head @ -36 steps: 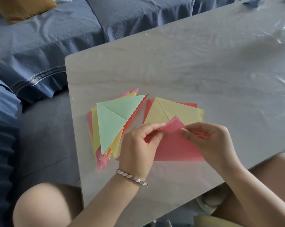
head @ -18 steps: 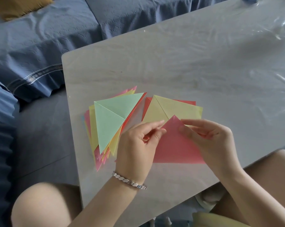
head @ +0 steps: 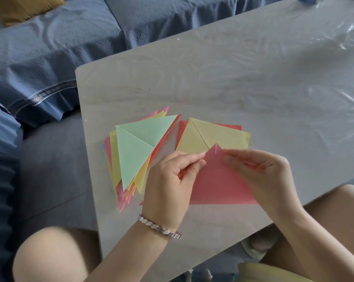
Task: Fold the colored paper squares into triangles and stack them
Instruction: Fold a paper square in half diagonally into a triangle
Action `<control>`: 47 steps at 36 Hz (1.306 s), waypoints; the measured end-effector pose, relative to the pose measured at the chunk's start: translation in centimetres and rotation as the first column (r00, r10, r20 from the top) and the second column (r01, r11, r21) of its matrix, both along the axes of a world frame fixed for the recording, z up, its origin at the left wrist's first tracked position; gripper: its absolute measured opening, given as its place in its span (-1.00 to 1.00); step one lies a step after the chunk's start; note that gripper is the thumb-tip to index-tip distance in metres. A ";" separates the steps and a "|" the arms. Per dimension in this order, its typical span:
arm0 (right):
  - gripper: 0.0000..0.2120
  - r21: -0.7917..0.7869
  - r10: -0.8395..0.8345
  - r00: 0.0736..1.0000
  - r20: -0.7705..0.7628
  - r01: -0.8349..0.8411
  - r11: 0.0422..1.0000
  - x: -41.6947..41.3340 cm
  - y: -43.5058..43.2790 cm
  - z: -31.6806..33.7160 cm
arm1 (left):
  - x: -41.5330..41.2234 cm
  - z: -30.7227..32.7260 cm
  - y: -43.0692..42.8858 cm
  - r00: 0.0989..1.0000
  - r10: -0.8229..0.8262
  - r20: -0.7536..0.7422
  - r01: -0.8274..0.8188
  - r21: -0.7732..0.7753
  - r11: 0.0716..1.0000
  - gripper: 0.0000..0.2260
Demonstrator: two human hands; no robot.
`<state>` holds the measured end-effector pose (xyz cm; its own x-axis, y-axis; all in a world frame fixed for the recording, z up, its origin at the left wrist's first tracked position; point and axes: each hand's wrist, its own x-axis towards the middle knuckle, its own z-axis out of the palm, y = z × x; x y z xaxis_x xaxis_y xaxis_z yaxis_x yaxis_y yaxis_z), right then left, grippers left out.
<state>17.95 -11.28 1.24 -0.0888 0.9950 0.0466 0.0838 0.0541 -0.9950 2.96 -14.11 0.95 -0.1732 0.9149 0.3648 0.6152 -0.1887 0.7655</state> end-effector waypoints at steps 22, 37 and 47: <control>-0.81 0.062 0.051 0.996 0.074 -0.055 0.997 0.5 0.4 -0.2 | 0.1 -0.1 -0.4 1.000 -0.006 -0.025 0.007 0.003 1.000 -0.83; -0.80 0.475 0.086 0.778 0.622 -0.462 0.749 2.0 2.7 -0.3 | 0.2 1.0 0.9 0.927 -0.028 0.374 0.167 -0.344 0.924 -0.78; -0.66 0.258 0.162 0.521 0.838 -0.640 0.724 1.1 0.6 -4.8 | -1.8 -5.9 3.5 0.849 0.454 0.272 -0.268 -0.519 0.812 -0.87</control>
<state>19.03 -10.67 -3.55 -0.7092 0.6746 0.2047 0.5710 0.7200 -0.3943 1.18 -10.65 -4.94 -0.5583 0.7981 -0.2265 0.2232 0.4075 0.8855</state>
